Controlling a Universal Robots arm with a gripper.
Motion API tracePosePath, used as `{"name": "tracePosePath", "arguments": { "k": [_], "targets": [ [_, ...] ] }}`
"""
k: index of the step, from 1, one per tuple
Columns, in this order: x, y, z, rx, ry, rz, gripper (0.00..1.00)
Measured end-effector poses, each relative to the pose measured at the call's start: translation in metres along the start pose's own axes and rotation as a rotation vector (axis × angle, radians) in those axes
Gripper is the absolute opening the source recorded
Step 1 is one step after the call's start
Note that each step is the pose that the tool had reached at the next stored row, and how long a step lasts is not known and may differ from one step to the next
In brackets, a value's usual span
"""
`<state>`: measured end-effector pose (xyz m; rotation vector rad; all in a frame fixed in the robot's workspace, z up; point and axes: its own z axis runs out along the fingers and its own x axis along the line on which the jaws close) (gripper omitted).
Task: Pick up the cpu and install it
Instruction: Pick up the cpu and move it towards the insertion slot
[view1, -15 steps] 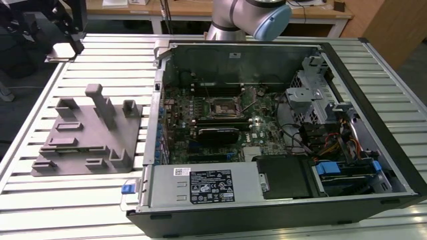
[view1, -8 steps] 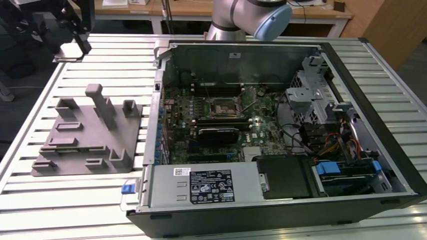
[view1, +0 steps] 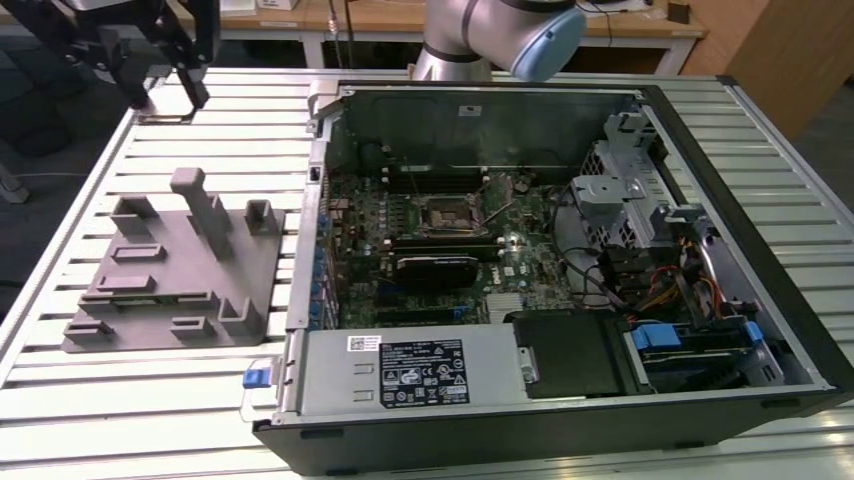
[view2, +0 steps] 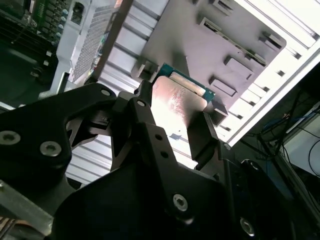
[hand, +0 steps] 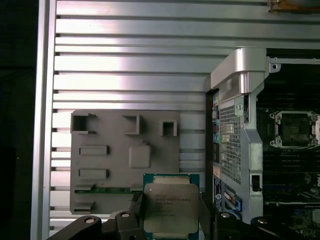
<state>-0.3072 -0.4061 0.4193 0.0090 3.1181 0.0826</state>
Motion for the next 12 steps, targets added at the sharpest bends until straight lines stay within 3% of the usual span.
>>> {"name": "tracePosePath", "arguments": {
  "k": [12],
  "targets": [
    [-0.0499, 0.0003, 0.0023, -0.0001, -0.0001, 0.0, 0.53]
  ]
}}
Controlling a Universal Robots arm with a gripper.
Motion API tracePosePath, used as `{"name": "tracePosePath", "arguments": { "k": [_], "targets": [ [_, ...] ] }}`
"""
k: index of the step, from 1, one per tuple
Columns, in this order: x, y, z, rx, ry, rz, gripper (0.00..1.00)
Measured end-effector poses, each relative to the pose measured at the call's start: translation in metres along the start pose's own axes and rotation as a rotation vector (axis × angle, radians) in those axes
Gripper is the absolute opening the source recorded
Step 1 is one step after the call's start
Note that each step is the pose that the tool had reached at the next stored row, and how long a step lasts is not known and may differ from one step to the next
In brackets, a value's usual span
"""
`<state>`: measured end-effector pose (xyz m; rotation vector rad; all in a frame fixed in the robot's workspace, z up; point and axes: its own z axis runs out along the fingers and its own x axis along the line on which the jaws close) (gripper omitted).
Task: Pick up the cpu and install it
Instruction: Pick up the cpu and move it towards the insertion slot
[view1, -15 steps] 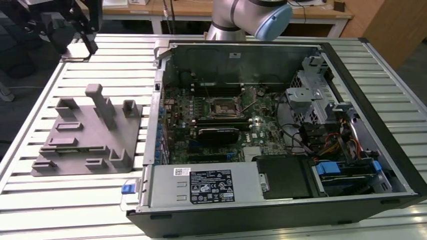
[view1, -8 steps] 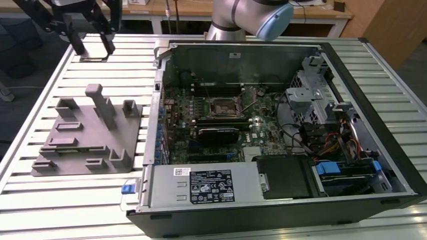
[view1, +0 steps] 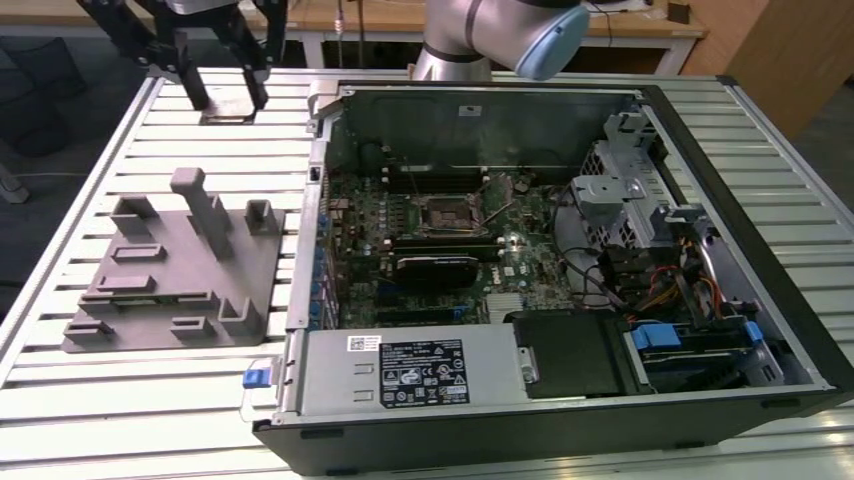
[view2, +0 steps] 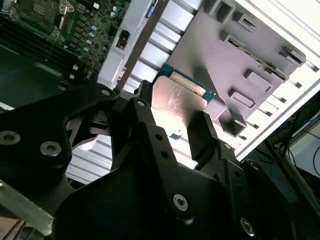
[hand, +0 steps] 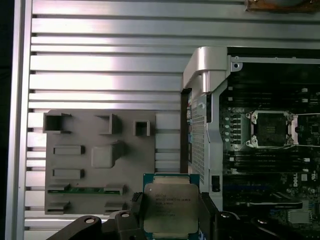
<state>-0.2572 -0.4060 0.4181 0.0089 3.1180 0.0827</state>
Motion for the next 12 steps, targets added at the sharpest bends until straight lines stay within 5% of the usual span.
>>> {"name": "tracePosePath", "arguments": {
  "k": [12],
  "targets": [
    [-0.0325, 0.0008, 0.0019, 0.0, 0.0, 0.0, 0.53]
  ]
}}
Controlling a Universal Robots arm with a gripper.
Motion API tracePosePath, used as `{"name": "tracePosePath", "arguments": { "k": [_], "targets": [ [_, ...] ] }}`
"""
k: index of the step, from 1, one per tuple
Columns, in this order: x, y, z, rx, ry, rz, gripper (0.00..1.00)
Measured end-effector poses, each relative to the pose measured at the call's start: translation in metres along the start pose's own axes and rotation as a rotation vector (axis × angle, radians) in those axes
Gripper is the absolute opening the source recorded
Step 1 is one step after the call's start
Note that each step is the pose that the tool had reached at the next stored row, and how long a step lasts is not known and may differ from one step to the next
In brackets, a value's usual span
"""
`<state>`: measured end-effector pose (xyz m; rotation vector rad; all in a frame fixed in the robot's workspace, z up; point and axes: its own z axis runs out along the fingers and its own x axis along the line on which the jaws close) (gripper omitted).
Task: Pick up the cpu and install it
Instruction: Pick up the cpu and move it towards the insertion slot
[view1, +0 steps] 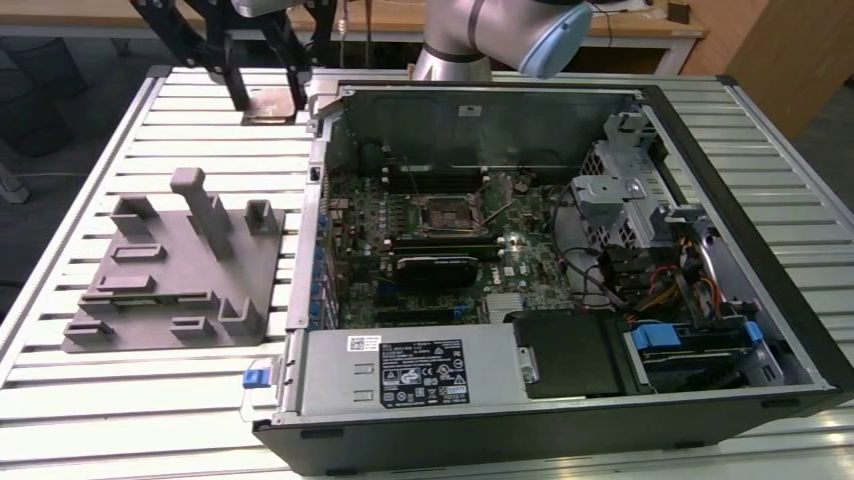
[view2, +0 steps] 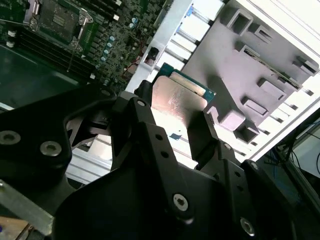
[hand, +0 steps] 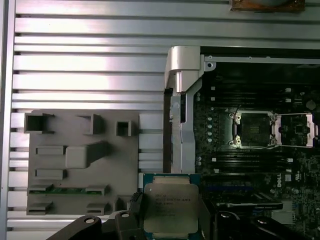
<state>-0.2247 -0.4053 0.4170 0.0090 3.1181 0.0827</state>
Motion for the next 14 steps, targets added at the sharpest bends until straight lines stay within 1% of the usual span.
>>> {"name": "tracePosePath", "arguments": {
  "k": [5, 14],
  "targets": [
    [-0.0114, 0.0004, 0.0007, 0.0001, 0.0001, 0.0, 0.53],
    [-0.0268, 0.001, 0.0017, 0.0, 0.0, 0.0, 0.53]
  ]
}}
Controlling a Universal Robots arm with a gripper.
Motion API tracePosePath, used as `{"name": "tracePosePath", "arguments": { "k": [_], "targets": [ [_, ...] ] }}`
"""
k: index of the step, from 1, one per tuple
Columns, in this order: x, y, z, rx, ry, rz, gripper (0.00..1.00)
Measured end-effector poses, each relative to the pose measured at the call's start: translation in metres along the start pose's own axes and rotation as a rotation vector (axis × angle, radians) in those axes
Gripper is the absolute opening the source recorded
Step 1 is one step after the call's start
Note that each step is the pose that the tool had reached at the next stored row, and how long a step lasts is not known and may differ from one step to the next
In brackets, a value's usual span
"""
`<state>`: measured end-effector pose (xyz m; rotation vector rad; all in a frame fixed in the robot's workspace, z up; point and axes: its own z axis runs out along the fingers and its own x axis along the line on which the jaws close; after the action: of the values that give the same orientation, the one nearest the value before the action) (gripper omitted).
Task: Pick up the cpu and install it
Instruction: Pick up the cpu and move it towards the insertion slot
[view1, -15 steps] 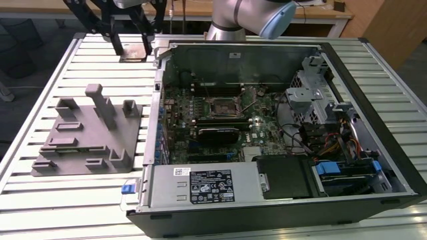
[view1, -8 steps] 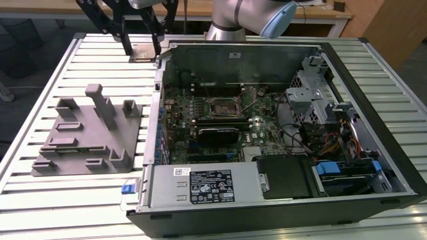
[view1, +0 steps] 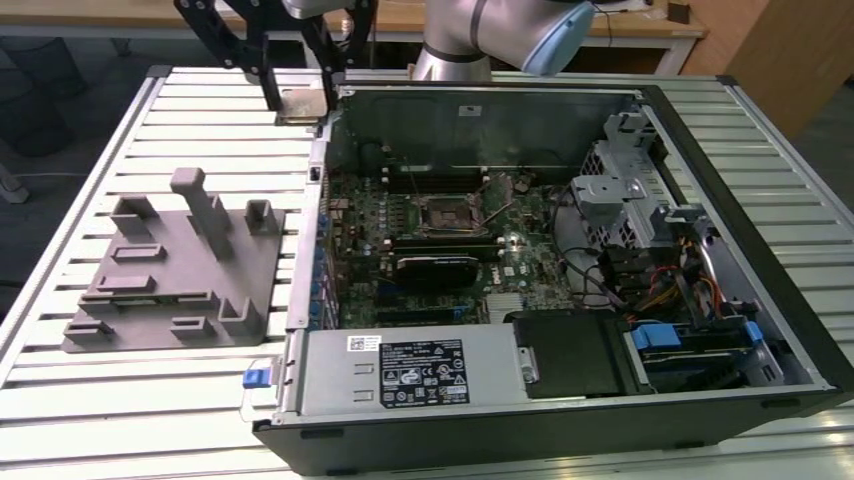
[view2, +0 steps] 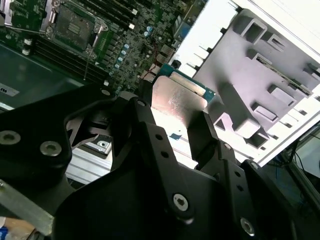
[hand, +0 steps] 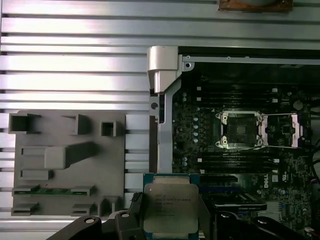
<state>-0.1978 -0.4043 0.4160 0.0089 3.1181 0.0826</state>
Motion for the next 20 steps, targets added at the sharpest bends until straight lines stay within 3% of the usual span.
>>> {"name": "tracePosePath", "arguments": {
  "k": [20],
  "targets": [
    [-0.0308, 0.0009, 0.0019, 0.0, 0.0, 0.0, 0.53]
  ]
}}
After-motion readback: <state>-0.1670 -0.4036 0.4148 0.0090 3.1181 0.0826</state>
